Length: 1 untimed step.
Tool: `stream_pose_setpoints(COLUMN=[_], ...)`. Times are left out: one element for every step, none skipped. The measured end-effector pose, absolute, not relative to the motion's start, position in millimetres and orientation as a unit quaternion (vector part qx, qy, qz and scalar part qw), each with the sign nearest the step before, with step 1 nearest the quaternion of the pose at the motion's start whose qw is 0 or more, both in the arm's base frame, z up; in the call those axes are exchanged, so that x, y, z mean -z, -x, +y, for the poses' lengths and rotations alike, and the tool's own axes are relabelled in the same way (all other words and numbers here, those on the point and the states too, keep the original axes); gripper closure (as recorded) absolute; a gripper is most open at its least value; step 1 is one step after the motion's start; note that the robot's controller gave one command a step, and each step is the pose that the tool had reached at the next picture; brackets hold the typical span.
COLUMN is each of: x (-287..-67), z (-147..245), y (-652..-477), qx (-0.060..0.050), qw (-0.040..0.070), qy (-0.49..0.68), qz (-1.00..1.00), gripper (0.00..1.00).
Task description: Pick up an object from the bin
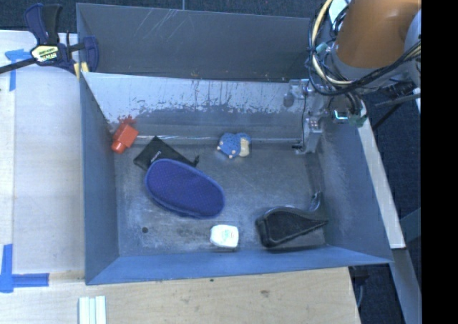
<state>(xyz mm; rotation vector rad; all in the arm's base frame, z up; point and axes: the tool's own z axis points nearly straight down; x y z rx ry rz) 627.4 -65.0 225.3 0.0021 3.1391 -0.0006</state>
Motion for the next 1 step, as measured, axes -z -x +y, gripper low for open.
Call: stream_pose_setpoints(x=[-120.6], z=[16.7], y=[-615.6], qx=[-0.001], qw=[-0.002], qy=[-0.098], qz=[0.995], gripper=[0.0])
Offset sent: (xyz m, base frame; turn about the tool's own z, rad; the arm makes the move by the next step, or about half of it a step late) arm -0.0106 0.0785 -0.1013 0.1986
